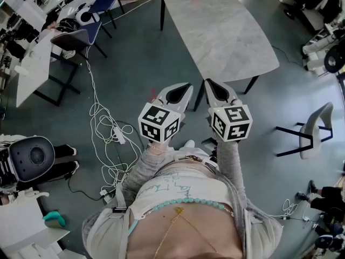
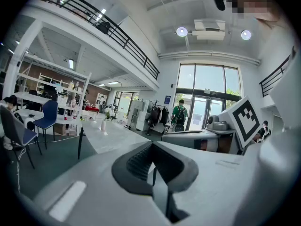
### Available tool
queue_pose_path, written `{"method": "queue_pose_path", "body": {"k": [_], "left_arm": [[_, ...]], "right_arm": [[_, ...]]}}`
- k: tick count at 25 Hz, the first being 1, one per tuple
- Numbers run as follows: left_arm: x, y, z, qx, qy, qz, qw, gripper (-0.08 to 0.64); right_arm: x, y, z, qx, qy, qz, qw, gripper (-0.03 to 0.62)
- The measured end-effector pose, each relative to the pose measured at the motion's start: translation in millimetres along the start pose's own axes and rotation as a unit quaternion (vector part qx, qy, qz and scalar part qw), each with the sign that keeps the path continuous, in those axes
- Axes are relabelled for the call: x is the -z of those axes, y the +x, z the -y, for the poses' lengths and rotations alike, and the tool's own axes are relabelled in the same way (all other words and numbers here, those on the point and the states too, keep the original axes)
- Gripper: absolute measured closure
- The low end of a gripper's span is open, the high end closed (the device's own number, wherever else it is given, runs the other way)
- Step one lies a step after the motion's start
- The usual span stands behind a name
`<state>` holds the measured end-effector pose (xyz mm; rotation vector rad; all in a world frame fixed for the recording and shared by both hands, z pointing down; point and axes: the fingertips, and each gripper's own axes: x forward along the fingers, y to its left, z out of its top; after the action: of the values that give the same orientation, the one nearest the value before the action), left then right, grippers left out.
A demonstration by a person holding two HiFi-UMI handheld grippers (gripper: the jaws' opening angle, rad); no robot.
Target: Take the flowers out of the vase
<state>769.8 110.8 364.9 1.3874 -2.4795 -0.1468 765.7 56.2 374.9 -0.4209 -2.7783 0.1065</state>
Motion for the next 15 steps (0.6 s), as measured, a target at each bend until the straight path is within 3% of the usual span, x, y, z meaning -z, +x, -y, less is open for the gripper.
{"method": "queue_pose_path", "body": {"k": [9, 15], "left_arm": [[3.6, 5.8, 13.7, 0.019, -0.001, 0.007, 0.9998, 0.56], [13.2, 5.4, 7.2, 0.002, -0.011, -0.004, 0.9999, 0.56]], "right_arm": [[9.6, -0.3, 3.8, -0.02, -0.01, -0.009, 1.0, 0.566], [18.5, 6.6, 2.8, -0.039, -0.009, -0.027, 0.999, 0.566]]}}
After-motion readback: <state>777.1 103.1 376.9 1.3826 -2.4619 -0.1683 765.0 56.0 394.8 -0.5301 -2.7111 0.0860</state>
